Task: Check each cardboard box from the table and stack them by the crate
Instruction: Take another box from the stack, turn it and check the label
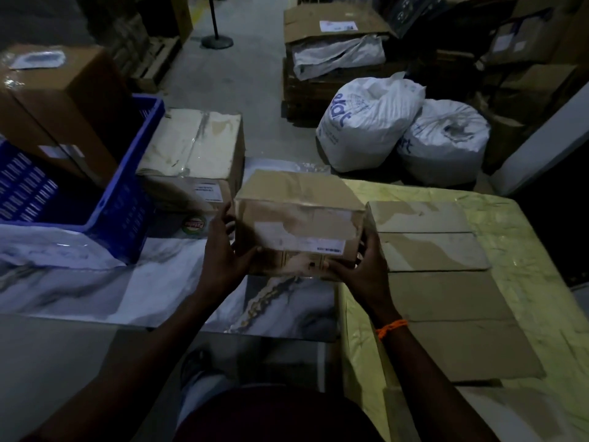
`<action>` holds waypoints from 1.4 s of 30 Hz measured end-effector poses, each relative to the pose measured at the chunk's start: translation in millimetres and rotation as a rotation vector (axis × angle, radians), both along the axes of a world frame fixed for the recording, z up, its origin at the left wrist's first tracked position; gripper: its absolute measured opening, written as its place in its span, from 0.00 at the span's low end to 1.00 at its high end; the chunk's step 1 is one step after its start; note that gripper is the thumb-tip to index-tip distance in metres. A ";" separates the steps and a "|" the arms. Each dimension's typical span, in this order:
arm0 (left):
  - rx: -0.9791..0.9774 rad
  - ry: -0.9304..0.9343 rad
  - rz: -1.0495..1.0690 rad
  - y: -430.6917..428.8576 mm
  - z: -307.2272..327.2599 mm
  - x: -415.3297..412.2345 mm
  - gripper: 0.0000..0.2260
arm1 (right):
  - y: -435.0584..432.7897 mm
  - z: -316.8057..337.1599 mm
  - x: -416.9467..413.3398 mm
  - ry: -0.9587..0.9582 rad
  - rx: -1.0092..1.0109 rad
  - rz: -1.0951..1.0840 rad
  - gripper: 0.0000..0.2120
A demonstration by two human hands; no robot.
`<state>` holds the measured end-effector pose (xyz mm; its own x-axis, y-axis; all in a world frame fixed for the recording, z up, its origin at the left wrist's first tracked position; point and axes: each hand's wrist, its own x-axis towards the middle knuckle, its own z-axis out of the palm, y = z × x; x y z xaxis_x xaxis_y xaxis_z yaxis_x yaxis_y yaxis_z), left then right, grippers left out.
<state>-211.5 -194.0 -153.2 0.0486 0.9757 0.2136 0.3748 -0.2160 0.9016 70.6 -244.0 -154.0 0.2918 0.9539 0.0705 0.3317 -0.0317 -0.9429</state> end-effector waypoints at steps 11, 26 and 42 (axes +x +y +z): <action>0.020 0.333 0.023 11.3 -58.3 -23.0 0.25 | 4.8 -84.6 -7.0 -0.388 0.038 0.004 0.45; 0.249 1.016 -0.145 180.9 -36.5 -42.2 0.20 | 149.7 -99.1 -12.3 -0.823 0.089 0.000 0.36; 0.323 0.800 -0.116 231.1 -71.5 -59.5 0.16 | 219.1 -103.3 5.9 -0.751 0.249 0.138 0.34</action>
